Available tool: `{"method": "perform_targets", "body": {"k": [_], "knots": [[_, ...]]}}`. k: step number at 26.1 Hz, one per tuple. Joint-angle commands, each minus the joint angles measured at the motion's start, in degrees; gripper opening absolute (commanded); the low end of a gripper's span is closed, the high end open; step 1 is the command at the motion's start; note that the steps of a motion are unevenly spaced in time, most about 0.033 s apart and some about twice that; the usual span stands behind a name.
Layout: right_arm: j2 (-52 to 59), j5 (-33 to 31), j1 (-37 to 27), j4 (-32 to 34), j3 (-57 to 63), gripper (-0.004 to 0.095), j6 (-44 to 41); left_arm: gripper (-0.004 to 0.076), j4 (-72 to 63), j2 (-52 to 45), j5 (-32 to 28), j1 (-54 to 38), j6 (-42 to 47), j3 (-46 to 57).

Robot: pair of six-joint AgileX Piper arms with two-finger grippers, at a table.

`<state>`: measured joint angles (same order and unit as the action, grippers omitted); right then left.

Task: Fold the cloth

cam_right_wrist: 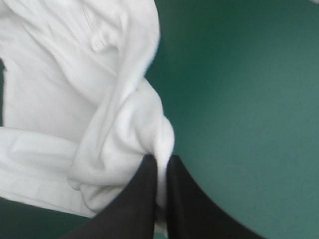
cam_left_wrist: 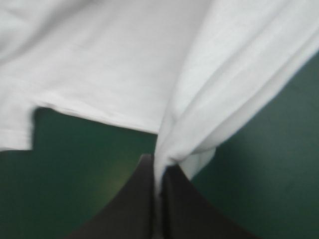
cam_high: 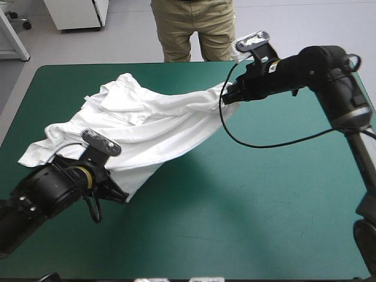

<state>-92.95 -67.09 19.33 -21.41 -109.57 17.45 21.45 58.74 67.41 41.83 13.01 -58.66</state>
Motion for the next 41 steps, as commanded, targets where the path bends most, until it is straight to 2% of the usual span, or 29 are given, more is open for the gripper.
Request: {"method": "perform_targets", "body": {"k": [1, 7, 11, 18, 21, 25, 29, 36, 41], "knots": [[9.28, 7.82, -1.42, -8.03, -1.93, 0.0000, 3.94, -0.0009, 10.04, -1.54, -0.77, 0.31, 0.25, -14.83], [14.02, 9.99, -1.42, -9.43, -18.12, 0.0000, 5.68, -0.0009, 21.48, 7.00, -7.01, 0.31, -10.17, -45.14], [14.02, 9.87, -1.42, -8.73, -30.32, 0.0000, 5.68, -0.0009, 21.83, 14.87, -10.73, 0.31, -16.09, -64.03], [14.99, 9.87, -1.42, -8.71, -42.49, 0.0000, 5.68, -0.0009, 14.58, 19.59, -17.76, 0.31, -24.61, -85.52], [16.06, 10.02, -1.42, -8.71, -43.75, 0.0000, 5.68, -0.0009, 8.05, 19.47, -17.07, 0.31, -27.07, -92.03], [17.98, 10.34, -1.42, -8.17, -43.81, 0.0000, 5.50, -0.0009, -0.99, 19.36, -13.22, 0.31, -31.43, -96.85], [19.10, 7.82, -1.42, -4.56, -43.81, 0.0000, 3.09, -0.0009, -1.15, 19.48, -8.69, 0.31, -31.70, -96.55], [15.57, 5.09, -1.42, 7.29, -41.05, 0.0000, -2.57, -0.0009, 11.17, 22.39, -6.74, 0.31, -27.55, -88.54], [9.57, 5.88, -1.42, 9.08, -35.31, 0.0000, -2.60, -0.0009, 23.33, 26.42, -7.74, -0.06, -19.87, -84.19]]}}
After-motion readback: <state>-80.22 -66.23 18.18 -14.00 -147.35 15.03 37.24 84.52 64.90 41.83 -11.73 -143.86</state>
